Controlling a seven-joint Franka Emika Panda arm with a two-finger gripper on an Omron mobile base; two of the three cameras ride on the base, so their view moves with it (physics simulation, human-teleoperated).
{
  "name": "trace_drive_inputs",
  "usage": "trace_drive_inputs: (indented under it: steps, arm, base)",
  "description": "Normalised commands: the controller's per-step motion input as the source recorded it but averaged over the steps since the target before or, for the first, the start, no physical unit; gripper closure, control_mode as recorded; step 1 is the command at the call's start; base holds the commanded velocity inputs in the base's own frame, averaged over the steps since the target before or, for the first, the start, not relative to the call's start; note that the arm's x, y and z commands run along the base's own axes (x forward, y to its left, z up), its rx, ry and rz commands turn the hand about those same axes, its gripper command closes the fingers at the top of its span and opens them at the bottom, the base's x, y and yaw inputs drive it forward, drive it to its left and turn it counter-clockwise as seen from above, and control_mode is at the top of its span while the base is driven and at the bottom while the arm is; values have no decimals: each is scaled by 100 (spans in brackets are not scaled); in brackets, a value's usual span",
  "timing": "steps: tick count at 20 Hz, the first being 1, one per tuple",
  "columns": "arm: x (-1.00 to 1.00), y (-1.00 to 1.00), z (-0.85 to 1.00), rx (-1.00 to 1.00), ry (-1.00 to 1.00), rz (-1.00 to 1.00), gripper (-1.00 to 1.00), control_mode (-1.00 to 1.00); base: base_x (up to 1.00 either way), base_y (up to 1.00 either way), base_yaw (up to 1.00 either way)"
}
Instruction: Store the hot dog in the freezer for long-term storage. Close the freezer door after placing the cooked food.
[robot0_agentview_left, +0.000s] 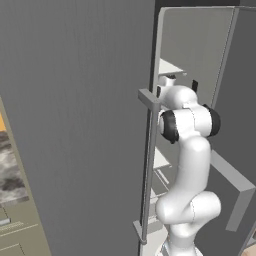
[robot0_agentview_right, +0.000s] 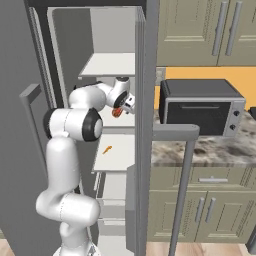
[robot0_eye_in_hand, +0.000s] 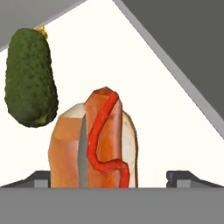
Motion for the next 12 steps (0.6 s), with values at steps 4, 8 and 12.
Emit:
trace_drive_inputs:
  steps: [4,8,12]
  arm:
    - [-28,2,0,0,-13,-4,-100,-100]
    - [-32,0,1,0,-17,-4,-100,-100]
    - [-26,0,6,0,-17,-3,-100,-100]
  base:
    - [0,0,0]
    - [0,0,0]
    - [0,0,0]
